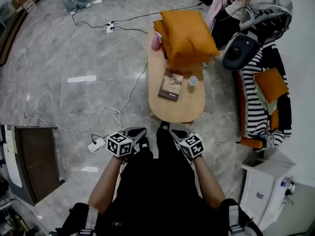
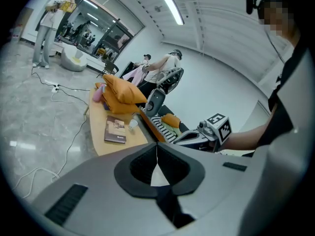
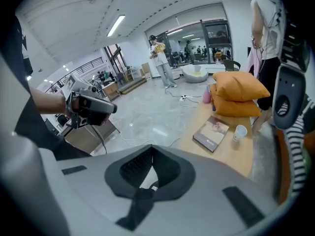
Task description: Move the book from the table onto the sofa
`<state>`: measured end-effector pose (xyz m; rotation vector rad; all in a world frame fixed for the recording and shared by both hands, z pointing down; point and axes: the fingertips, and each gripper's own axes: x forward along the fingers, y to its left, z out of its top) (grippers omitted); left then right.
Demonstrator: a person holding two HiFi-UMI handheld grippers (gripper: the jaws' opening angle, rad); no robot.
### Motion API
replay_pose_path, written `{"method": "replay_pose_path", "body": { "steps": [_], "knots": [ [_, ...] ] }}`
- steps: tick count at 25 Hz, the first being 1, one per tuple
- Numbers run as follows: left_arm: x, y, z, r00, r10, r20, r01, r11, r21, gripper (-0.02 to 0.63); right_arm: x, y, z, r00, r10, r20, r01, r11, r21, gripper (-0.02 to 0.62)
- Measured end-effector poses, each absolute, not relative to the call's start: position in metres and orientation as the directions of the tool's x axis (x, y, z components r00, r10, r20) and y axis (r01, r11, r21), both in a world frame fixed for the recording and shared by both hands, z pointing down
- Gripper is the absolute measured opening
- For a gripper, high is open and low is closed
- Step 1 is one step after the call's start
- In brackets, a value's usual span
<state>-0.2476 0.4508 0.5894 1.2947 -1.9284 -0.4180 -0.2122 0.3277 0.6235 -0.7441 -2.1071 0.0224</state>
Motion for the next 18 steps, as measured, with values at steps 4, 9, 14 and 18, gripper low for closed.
{"method": "replay_pose_path", "body": {
  "steps": [4,9,14,18],
  "knots": [
    [-0.260,0.456,0.605,-0.203,-0.862,0.465,-0.596,0.486,0.640,0.013,-0.246,0.318,0.631,-0.424,0.538,0.728,0.503,0.809,-0.305,0.009],
    [-0.292,0.438,0.646,-0.140,-0.820,0.555,-0.534,0.534,0.655,0.014,-0.294,0.289,0.649,-0.412,0.565,0.715,0.495,0.798,-0.345,0.009],
    [-0.306,0.406,0.682,-0.011,-0.772,0.635,-0.564,0.529,0.634,0.014,-0.332,0.262,0.687,-0.375,0.605,0.703,0.464,0.779,-0.422,0.009],
    [-0.344,0.387,0.708,-0.034,-0.753,0.657,-0.549,0.564,0.617,0.014,-0.365,0.236,0.738,-0.320,0.602,0.732,0.467,0.772,-0.431,0.009]
  ]
}}
